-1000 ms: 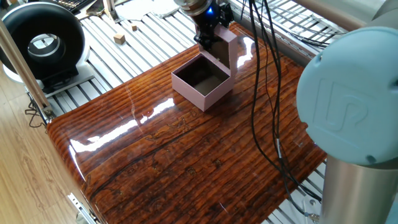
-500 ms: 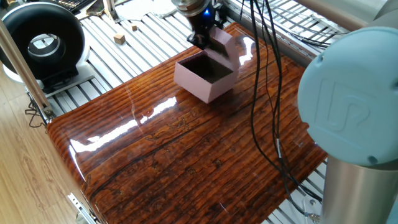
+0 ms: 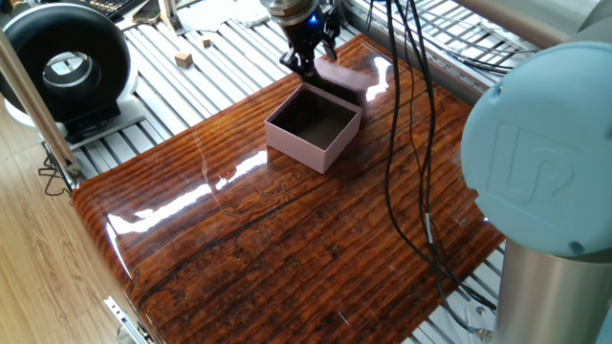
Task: Cover the box
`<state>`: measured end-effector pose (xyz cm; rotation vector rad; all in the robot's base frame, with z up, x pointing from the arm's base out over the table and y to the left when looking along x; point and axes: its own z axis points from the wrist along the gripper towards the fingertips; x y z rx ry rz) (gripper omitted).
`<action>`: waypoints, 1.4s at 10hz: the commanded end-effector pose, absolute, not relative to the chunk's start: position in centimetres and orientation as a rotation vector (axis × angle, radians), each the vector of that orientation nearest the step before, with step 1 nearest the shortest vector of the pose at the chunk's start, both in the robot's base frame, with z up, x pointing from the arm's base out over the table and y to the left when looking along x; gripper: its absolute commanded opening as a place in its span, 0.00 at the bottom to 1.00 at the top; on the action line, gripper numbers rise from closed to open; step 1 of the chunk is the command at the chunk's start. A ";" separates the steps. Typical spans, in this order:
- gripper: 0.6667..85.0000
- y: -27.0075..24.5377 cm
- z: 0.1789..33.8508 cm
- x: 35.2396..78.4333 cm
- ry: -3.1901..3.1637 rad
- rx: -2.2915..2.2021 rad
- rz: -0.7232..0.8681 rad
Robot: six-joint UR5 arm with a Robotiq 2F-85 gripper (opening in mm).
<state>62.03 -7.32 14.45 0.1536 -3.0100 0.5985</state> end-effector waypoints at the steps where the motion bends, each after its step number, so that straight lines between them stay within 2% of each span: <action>1: 0.63 -5.8 14.1 62.3 -3.045 0.129 0.505; 6: 0.64 -5.1 14.0 62.6 -3.062 0.174 0.453; 8: 0.63 -6.9 14.0 62.3 -3.025 0.286 0.545; 9: 0.60 -7.0 13.8 62.2 -3.033 0.326 0.529; 11: 0.60 -8.2 13.5 62.6 -3.059 0.458 0.574; 12: 0.62 -8.4 13.9 63.0 -3.069 0.534 0.621; 14: 0.61 -6.5 14.7 62.5 -3.062 0.599 0.616</action>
